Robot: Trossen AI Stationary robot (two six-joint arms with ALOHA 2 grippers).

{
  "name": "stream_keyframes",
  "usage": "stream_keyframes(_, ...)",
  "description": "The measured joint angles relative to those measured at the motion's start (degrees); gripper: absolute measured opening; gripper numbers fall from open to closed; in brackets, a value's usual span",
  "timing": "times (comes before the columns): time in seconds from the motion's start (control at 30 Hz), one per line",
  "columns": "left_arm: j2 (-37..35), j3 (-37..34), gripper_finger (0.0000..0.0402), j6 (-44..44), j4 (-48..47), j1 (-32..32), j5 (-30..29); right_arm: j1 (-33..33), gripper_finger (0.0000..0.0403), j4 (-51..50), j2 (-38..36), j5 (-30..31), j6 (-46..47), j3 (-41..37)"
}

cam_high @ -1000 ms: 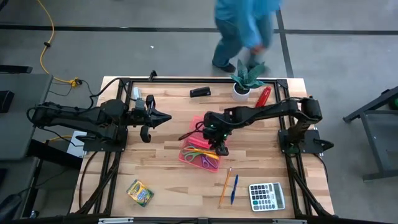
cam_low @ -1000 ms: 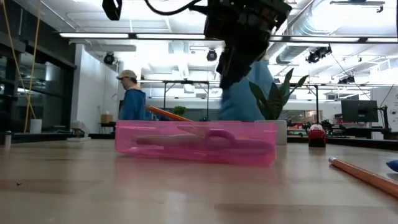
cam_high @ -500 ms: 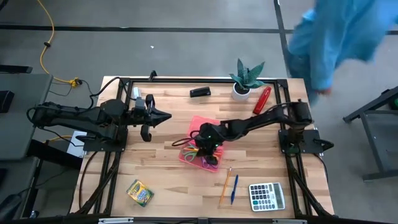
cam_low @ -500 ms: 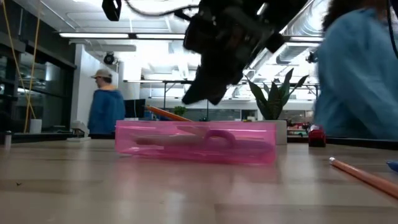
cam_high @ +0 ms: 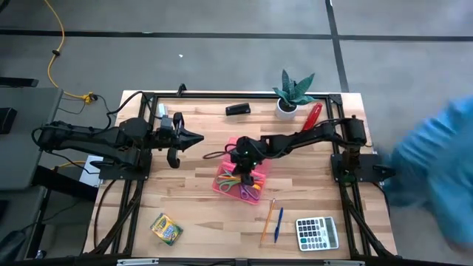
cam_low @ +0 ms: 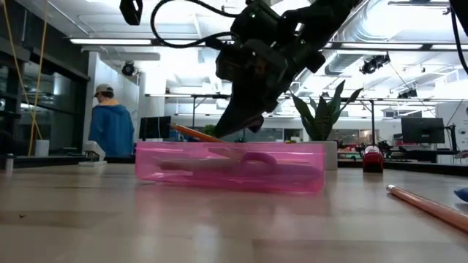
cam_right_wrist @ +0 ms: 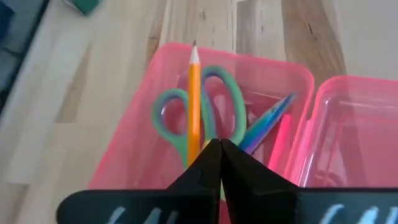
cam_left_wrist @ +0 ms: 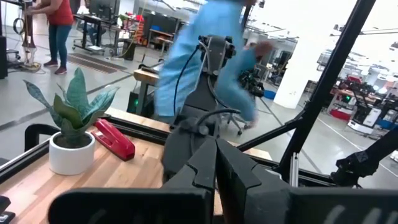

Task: Pick & place school supplies into a supply box
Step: Put the top orange pencil into the pink supply box

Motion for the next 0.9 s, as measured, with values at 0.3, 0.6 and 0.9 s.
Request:
stream_keyframes(0.3,0.0,0.0,0.0,0.42,-0.15,0.0,-0.04,2.81,0.0,2.6,-1.37,-5.06,-1.8,0.11)
stream_keyframes(0.6,0.0,0.0,0.0,0.1,-0.04,0.0,-0.07,3.89,0.0,5.44,2.5,2.16,1.09,0.07)
stream_keyframes(0.9,0.0,0.0,0.0,-0.16,-0.03,0.0,-0.09,1.33,0.0,5.06,2.58,4.73,3.57,0.07)
